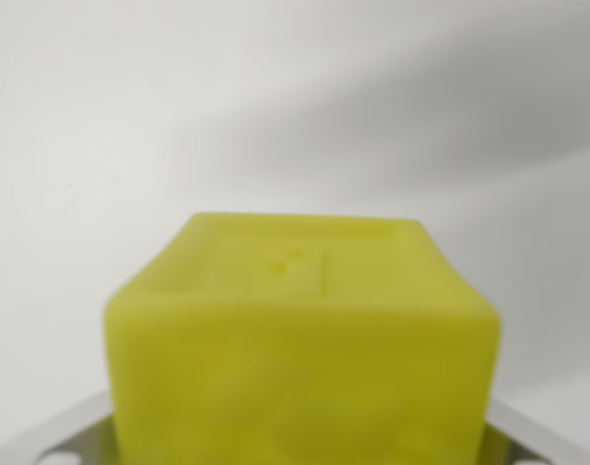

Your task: Pick yellow cube

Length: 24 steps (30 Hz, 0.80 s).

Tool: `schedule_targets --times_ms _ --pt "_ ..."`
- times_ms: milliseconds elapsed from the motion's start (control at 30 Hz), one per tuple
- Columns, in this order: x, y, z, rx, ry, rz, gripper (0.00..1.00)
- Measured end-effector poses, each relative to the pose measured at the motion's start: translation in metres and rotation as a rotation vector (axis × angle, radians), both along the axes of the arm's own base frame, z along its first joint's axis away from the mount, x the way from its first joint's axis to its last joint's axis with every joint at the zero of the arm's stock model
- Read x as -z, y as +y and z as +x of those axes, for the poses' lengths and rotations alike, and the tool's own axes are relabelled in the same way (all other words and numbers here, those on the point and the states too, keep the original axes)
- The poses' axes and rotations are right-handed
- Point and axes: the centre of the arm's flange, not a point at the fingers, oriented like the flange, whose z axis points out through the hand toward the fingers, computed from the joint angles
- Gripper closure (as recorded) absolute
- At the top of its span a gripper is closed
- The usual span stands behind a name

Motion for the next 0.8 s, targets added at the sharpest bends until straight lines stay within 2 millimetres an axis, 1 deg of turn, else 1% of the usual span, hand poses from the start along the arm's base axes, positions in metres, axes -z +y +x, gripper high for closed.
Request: schedule_targets --times_ms 800 --pt "-0.06 0.0 0.0 0.0 0.0 0.0 1.0"
